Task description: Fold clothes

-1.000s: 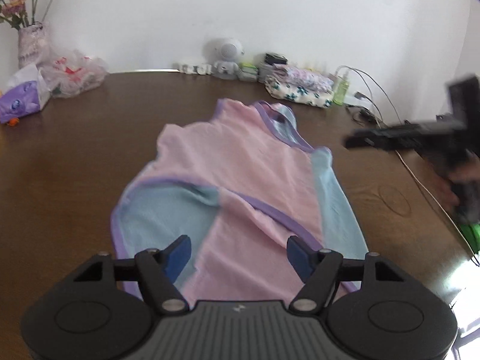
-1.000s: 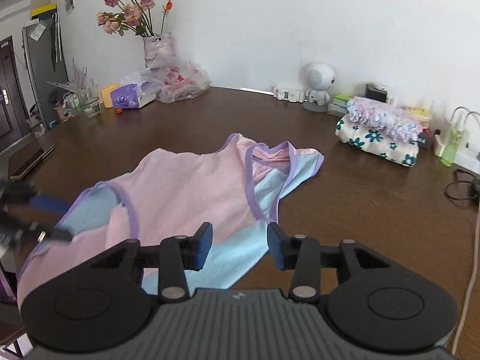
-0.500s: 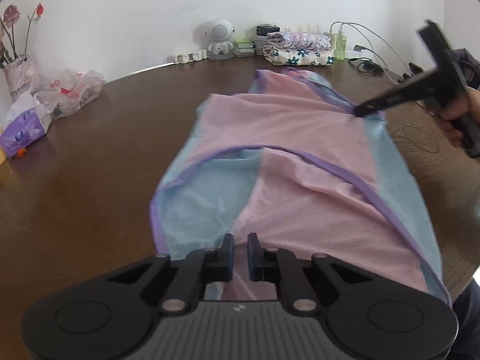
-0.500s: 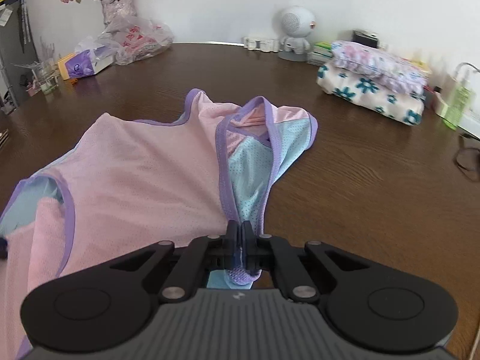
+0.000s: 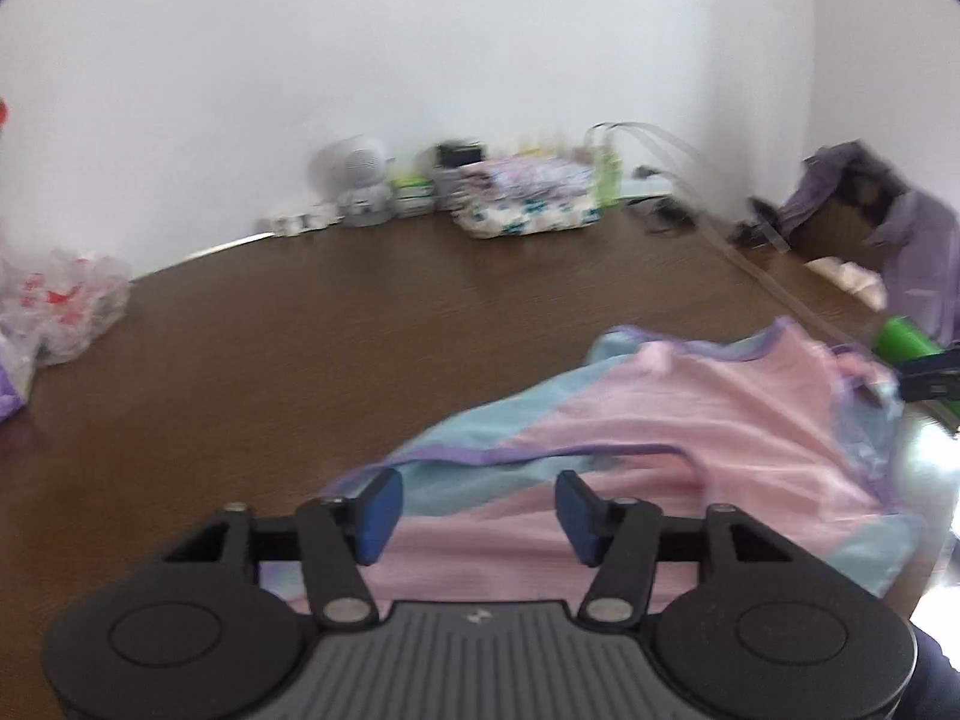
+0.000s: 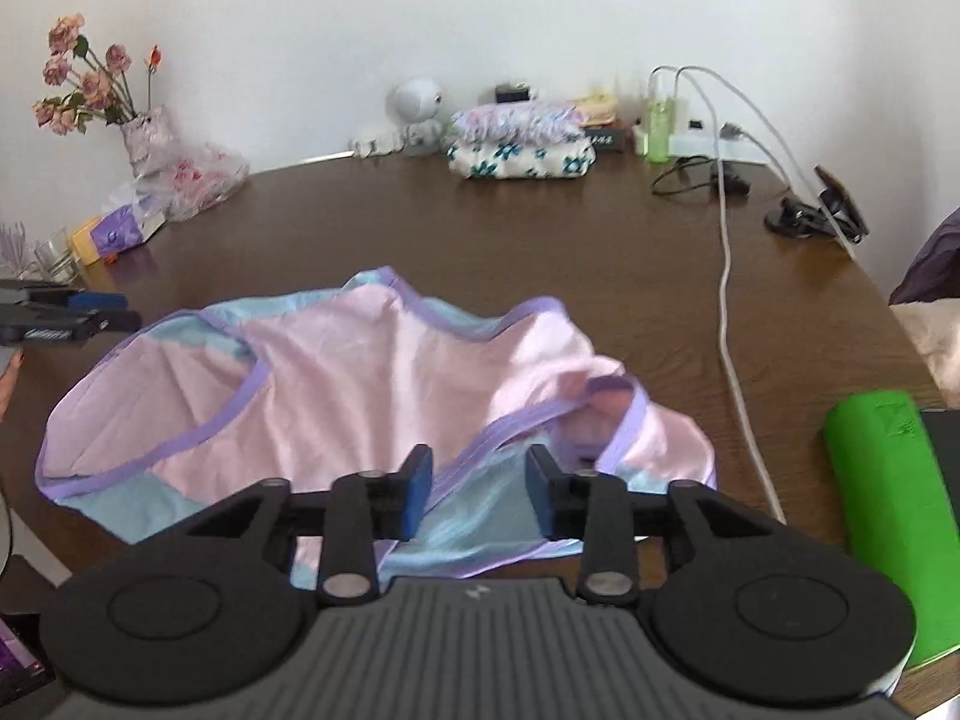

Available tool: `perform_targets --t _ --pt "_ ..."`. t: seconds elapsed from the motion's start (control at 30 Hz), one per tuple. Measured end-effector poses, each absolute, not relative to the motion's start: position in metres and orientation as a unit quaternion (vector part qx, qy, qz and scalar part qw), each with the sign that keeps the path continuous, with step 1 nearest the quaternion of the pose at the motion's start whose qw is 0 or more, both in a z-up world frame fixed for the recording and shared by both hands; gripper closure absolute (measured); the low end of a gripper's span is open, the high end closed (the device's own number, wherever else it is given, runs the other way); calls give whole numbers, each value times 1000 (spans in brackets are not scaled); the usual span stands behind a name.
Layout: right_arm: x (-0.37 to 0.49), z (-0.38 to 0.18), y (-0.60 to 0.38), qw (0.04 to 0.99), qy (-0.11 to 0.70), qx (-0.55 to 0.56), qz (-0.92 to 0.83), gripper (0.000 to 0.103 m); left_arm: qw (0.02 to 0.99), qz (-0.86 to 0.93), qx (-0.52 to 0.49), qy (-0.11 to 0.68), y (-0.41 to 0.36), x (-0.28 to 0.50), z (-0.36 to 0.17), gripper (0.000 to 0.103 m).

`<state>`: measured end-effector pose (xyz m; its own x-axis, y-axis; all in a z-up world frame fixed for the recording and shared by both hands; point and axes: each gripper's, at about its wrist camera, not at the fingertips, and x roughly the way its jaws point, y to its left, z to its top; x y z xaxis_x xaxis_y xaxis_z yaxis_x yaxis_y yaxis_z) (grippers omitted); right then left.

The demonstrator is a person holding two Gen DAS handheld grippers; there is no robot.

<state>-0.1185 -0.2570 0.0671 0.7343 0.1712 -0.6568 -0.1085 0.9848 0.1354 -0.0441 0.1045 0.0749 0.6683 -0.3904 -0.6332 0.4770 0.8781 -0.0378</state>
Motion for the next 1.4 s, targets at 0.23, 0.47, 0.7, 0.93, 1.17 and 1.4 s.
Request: perform_targets --t 0.23,0.47,0.7,0.93,1.17,1.4 --pt "-102 47 -260 918 374 54 116 65 876 -289 2 386 64 -73 40 43" --pt "-76 24 -249 910 380 113 120 66 872 -262 -50 410 47 -60 24 69" --pt "-65 38 -241 930 324 123 128 101 887 -230 -65 396 62 -75 35 103" --pt "-55 46 -237 937 306 111 129 93 902 -159 -99 389 92 -97 40 102" --pt "-102 42 -260 917 354 92 160 52 902 -193 -87 376 79 -84 37 62" --pt "-125 23 -239 891 391 119 200 62 872 -257 -50 414 36 -71 23 102"
